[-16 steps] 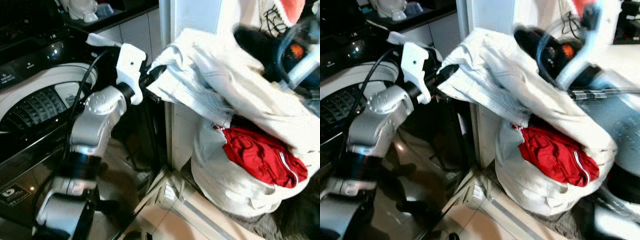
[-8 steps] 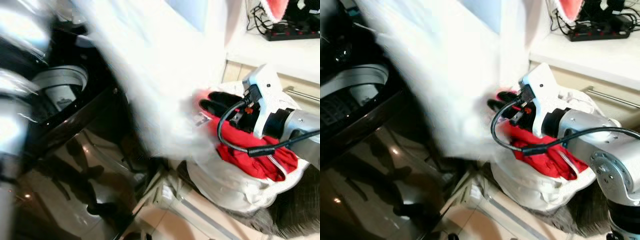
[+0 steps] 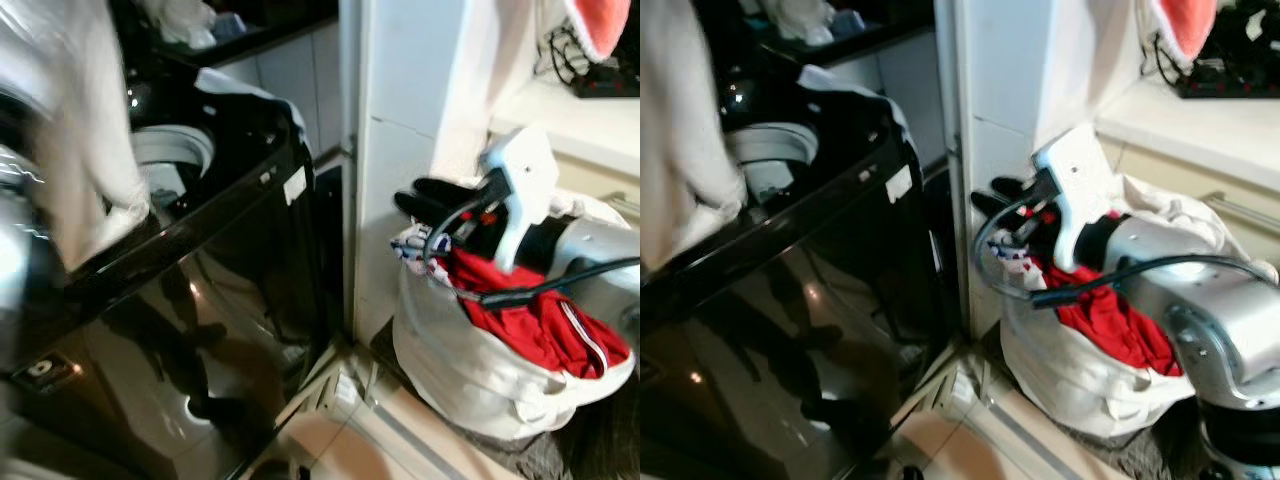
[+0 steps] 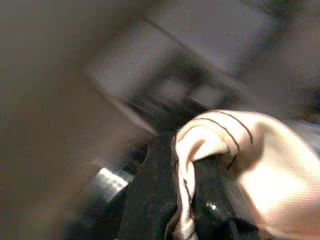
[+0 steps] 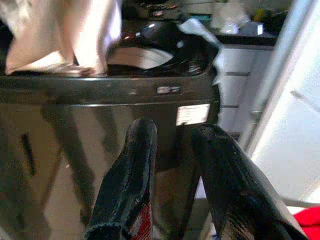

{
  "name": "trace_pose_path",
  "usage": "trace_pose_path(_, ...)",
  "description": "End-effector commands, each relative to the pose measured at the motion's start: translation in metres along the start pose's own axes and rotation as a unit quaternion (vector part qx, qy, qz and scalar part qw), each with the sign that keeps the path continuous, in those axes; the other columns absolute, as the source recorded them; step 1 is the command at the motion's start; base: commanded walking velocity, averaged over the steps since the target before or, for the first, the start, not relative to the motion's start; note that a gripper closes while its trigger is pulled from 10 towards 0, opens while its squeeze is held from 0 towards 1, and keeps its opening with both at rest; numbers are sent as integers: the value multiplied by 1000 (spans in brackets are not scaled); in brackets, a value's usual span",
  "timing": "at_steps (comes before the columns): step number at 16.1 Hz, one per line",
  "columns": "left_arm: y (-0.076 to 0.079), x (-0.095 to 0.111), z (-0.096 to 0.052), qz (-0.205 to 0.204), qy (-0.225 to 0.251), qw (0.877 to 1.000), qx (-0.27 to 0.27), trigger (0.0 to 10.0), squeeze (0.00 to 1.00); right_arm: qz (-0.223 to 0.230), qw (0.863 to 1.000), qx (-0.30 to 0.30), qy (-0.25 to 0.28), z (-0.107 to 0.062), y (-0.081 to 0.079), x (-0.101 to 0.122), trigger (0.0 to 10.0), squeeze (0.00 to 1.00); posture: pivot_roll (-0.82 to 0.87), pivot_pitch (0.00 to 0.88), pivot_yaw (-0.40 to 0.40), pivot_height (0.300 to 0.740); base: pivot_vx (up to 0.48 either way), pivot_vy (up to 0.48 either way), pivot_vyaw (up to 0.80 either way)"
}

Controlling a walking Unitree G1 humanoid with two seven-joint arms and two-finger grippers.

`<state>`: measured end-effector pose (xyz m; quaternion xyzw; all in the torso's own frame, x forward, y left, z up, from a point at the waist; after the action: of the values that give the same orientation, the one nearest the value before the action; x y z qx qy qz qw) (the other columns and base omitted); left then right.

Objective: Clothes washing

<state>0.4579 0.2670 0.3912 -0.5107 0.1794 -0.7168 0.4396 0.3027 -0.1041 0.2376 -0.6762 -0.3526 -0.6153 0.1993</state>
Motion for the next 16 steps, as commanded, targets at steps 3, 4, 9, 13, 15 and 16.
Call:
trace_pose_path(3,78,-11,-16,-26,-40,990,-136,1922,0,-11,1000,22,-5,8,-10,-2,10000,0,14,0,84,740,0,0,0)
trace_pose_path(4,104,-18,-26,-72,-80,978,-179,7333,0,-12,999,30,-7,10,-15,-4,10000,0,8,0,91,740,0,0,0)
trace_pose_path(9,149,-63,-59,-246,-236,914,-221,10000,1000,-6,999,40,-15,9,-24,-10,10000,0,-7,0,107,740,0,0,0)
trace_pose_path(13,152,-74,-66,-295,-268,892,-215,10000,1000,-3,999,40,-19,10,-25,-12,10000,0,3,0,101,740,0,0,0)
trace_pose_path(15,146,-71,-62,-284,-257,898,-217,10000,1000,-2,999,38,-21,10,-24,-13,10000,0,3,0,102,740,0,0,0)
trace_pose_path(16,143,-70,-60,-275,-250,902,-218,10000,1000,-1,999,36,-23,10,-23,-14,10000,0,3,0,104,740,0,0,0)
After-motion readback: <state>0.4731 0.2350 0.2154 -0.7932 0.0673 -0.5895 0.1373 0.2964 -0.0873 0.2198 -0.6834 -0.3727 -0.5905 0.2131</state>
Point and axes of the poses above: a point about 5 cm out from each wrist's last joint towards the gripper, its own z axis pointing out of the wrist towards the gripper, its own x axis along the axis of the wrist's last joint, y = z × x, the point moved 6 cm from there along z, pointing out of the wrist towards the gripper, and after that the axes turned 3 degrees about -z, right-handed, at the moved point
